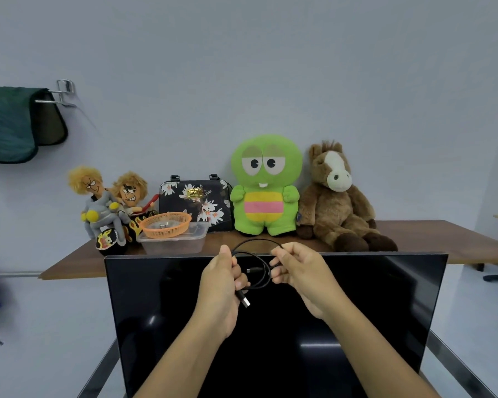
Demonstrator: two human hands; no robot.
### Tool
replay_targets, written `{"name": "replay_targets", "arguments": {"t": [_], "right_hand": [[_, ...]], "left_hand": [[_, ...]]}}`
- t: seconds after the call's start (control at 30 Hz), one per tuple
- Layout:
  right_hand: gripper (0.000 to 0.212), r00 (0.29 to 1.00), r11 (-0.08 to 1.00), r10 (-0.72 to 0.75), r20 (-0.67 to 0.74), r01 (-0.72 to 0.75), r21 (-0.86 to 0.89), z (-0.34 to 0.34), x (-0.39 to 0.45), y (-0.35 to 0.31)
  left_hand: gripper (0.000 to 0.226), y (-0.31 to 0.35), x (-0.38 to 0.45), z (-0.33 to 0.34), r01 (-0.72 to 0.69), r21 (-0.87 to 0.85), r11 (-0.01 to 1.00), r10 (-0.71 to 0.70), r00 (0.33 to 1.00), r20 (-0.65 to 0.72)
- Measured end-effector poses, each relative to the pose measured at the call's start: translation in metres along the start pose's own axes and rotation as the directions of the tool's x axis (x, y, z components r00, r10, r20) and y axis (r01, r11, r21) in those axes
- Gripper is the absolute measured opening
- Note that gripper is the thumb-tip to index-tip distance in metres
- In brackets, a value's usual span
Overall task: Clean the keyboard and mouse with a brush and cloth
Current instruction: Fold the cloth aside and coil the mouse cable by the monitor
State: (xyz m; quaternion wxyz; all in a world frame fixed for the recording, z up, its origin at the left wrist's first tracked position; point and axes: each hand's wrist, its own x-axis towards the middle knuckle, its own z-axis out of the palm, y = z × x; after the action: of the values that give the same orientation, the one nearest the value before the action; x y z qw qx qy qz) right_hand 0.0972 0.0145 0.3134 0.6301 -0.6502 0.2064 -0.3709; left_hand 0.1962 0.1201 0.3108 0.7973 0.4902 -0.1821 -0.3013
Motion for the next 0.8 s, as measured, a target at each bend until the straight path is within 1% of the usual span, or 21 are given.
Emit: {"name": "replay_targets", "arguments": {"t": [0.07, 0.13, 0.2, 0.3, 0.37, 0.43, 0.5, 0.53, 0.6, 0.63, 0.7, 0.8], "right_hand": [[0.017, 0.999, 0.988, 0.051, 0.020, -0.053, 0.148, 0.001, 0.000, -0.001], [0.020, 0.992, 0.962, 0.115, 0.048, -0.123, 0.244, 0.001, 0.003, 0.001], [0.023, 0.981, 0.945, 0.172, 0.091, -0.191, 0.266, 0.002, 0.004, 0.003], [0.028, 0.953, 0.936, 0.220, 0.210, -0.266, 0.228, 0.006, 0.001, 0.007], [0.033, 0.937, 0.954, 0.226, 0.265, -0.268, 0.134, 0.007, -0.002, 0.010], [0.041, 0.935, 0.968, 0.239, 0.261, -0.251, 0.013, 0.008, -0.005, 0.011], [0.049, 0.941, 0.976, 0.217, 0.261, -0.200, -0.087, 0.009, -0.009, 0.007], [0.046, 0.942, 0.974, 0.186, 0.281, -0.140, -0.177, 0.010, -0.011, 0.006], [0.025, 0.930, 0.925, 0.150, 0.335, -0.012, -0.381, 0.012, -0.014, 0.006], [0.018, 0.928, 0.896, 0.158, 0.337, 0.009, -0.444, 0.012, -0.014, 0.007], [0.016, 0.935, 0.867, 0.185, 0.303, -0.010, -0.498, 0.011, -0.013, 0.011], [0.018, 0.935, 0.822, 0.212, 0.285, -0.013, -0.569, 0.002, -0.016, 0.015]], "left_hand": [[0.036, -0.003, -0.001, -0.001, -0.049, 0.083, 0.995, 0.051, 0.999, -0.020], [0.036, -0.006, -0.003, 0.000, -0.077, 0.139, 0.987, 0.080, 0.997, -0.020], [0.037, -0.009, -0.002, 0.001, -0.098, 0.197, 0.975, 0.105, 0.994, -0.025], [0.038, -0.015, 0.002, 0.001, -0.125, 0.294, 0.947, 0.142, 0.989, -0.037], [0.039, -0.020, 0.005, -0.002, -0.159, 0.364, 0.918, 0.193, 0.979, -0.061], [0.037, -0.024, 0.009, -0.005, -0.192, 0.403, 0.895, 0.253, 0.962, -0.102], [0.036, -0.027, 0.013, -0.006, -0.208, 0.404, 0.891, 0.286, 0.947, -0.145], [0.035, -0.028, 0.014, -0.006, -0.214, 0.400, 0.891, 0.298, 0.941, -0.160], [0.035, -0.030, 0.015, -0.004, -0.232, 0.405, 0.884, 0.322, 0.932, -0.168], [0.035, -0.031, 0.016, -0.004, -0.239, 0.410, 0.880, 0.327, 0.932, -0.157], [0.036, -0.036, 0.017, -0.005, -0.232, 0.428, 0.873, 0.309, 0.944, -0.118], [0.040, -0.045, 0.019, -0.013, -0.148, 0.429, 0.891, 0.210, 0.972, -0.101]]}}
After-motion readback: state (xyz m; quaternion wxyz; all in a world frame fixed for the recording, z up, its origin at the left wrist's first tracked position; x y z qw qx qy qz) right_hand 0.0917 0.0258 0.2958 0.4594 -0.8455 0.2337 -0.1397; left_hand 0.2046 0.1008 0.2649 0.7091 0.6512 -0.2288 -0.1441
